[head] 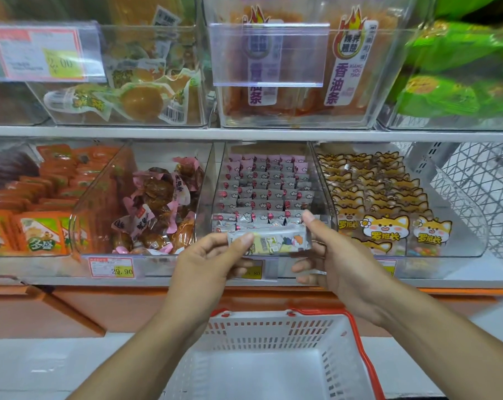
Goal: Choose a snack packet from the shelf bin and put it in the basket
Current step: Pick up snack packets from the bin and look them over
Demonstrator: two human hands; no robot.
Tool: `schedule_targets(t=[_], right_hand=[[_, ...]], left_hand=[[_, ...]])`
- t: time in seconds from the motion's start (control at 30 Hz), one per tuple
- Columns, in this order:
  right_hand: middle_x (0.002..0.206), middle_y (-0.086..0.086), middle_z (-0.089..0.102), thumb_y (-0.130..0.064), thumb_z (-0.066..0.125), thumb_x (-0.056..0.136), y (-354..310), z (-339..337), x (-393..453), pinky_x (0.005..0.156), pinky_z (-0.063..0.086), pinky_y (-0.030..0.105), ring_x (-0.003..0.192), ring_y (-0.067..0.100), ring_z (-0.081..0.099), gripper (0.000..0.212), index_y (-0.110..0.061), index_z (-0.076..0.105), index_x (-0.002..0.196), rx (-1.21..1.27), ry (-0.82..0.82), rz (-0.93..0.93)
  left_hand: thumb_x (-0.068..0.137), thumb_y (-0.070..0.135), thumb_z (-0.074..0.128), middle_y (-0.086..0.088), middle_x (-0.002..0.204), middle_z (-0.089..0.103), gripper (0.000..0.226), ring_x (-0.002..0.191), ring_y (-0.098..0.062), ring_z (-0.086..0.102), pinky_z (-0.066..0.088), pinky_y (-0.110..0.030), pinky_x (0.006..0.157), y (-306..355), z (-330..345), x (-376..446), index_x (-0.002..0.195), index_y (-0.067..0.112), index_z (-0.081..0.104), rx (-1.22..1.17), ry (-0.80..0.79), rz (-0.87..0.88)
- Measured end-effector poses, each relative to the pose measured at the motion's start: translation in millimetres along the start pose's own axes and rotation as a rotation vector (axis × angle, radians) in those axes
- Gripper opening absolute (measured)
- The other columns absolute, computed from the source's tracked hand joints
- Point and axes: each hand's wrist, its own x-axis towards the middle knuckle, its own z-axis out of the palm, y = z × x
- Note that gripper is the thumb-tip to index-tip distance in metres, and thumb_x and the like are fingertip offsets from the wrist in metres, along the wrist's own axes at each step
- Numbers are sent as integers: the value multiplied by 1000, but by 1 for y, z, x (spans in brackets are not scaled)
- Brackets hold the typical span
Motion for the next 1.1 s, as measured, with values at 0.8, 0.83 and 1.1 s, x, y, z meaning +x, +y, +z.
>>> schedule_targets(t=[0.8,0.83,1.1], right_hand=[[94,-8,66,-20,75,90,-42,-38,33,80,53,33,91,15,62,23,-30,66,109,-1113,496,-821],[97,-4,66,-20,74,91,-41,-36,36,83,52,37,96,20,60,24,-28,67,113,-1211,492,-813],[102,2,74,-19,61,88,-50,-6,55,105,33,41,115,26,56,23,-29,73,105,-1805,513,-568]], left_hand=[[93,44,67,23,149,42,48,144,1,23,9,-22,120,-19,21,0,139,40,54,1030,-127,516],[94,45,67,24,152,39,51,146,2,16,2,-20,119,-20,21,0,142,40,51,1052,-137,515],[94,47,65,22,156,34,53,149,0,8,-6,-26,122,-23,18,5,144,42,48,1095,-156,532]])
